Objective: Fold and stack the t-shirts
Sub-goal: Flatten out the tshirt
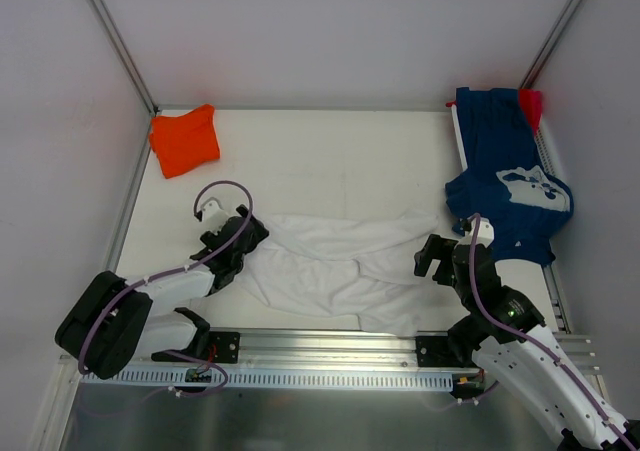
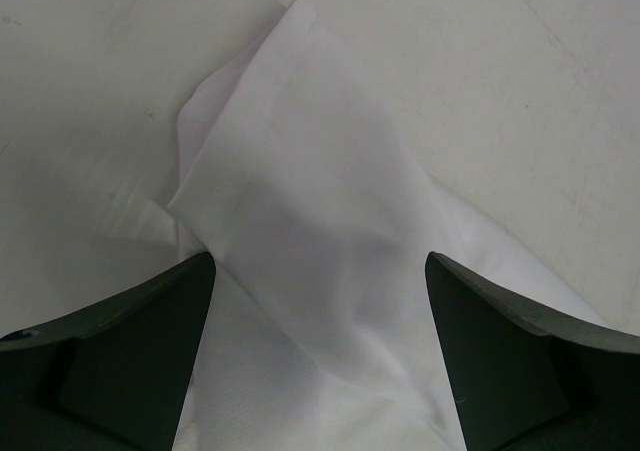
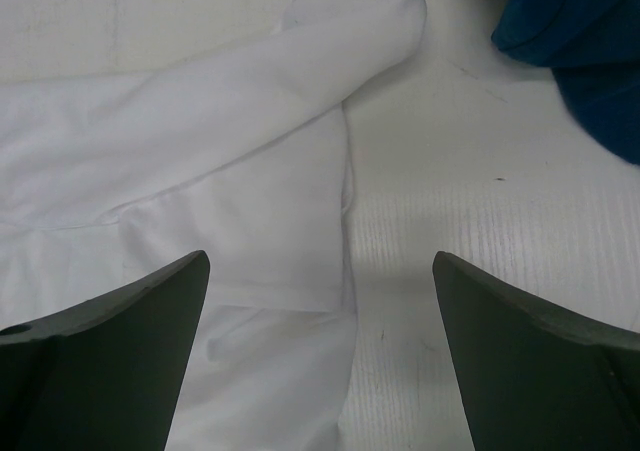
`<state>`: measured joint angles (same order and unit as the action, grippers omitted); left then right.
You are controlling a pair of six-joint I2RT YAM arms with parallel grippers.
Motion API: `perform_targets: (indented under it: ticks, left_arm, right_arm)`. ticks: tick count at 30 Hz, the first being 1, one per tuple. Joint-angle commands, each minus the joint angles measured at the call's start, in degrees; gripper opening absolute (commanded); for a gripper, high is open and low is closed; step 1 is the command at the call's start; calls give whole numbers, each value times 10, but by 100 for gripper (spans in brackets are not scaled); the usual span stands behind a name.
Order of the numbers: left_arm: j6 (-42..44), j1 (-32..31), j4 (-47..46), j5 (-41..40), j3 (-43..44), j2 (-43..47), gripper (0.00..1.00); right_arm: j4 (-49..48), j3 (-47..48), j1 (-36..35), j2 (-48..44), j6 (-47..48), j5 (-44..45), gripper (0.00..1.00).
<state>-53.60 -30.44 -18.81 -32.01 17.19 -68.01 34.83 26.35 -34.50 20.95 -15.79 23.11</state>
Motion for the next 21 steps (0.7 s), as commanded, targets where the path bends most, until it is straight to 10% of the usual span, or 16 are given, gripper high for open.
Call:
perform_targets:
  ticks: [1,5,9,12,21]
  left_arm:
    - [3,-7,-11,4,26,-20,87]
    - [1,-6,-24,12,37,-43,82]
    - [3,-6,-28,12,55,-59,56]
    - [1,-6,-19,8,65,-63,17]
    - [1,-6,37,-8,90,-32,4]
  right_arm:
    - [-16,1,-4,-2,8,1,99]
    - [-17,1,-4,-2,8,0,100]
    - [-16,1,-4,-2,8,1,99]
    - [-17,1,-4,0,8,3,99]
    - [-19,1,-3,5,9,0,99]
